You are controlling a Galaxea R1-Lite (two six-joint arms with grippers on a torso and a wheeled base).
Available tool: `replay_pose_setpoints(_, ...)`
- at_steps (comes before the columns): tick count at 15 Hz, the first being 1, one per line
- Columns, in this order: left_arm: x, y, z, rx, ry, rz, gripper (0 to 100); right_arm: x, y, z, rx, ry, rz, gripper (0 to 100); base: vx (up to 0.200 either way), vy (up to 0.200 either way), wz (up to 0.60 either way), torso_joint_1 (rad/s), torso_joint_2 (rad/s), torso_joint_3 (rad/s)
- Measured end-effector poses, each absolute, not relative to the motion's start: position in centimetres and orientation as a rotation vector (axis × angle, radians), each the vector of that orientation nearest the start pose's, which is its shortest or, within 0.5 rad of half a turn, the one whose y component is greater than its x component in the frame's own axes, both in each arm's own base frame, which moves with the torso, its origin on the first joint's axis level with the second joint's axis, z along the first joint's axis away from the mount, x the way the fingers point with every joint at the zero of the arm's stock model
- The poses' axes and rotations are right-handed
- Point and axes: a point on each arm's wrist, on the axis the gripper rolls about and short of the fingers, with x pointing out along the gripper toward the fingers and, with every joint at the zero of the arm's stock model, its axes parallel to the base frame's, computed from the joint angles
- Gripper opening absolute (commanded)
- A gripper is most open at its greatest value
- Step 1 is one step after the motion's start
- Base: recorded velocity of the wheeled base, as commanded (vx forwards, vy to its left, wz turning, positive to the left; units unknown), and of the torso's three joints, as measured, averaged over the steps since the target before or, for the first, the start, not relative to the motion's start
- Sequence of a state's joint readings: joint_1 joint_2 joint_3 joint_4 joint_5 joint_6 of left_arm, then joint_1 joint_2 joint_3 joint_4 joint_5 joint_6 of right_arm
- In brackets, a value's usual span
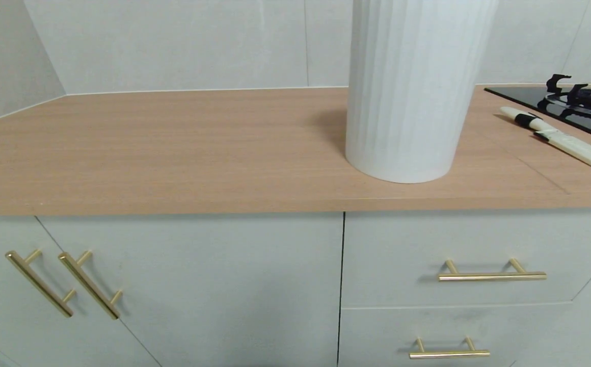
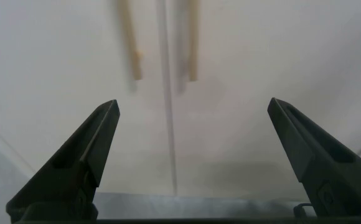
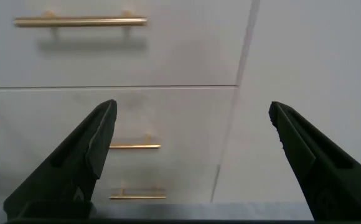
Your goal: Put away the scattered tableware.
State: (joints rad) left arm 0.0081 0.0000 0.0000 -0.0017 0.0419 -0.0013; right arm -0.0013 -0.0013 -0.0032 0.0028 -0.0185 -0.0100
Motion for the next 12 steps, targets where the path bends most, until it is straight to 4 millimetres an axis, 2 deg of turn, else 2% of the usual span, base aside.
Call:
replay_pose_setpoints(2, -2.28, 0.08, 7.57, -0.002, -0.002, 0.05, 100, -2.31, -0.04, 7.61, -0.01, -0.002, -0.02, 100, 0.0, -0.2, 0.0, -0.005, 0.0, -0.002)
replay_pose_setpoints(12, -2.28, 0.08, 7.57, -0.004, -0.002, 0.05, 100, -2.31, -0.04, 7.61, -0.011, -0.002, -0.02, 100, 0.0, 0.0, 0.0, 0.0, 0.0, 0.0)
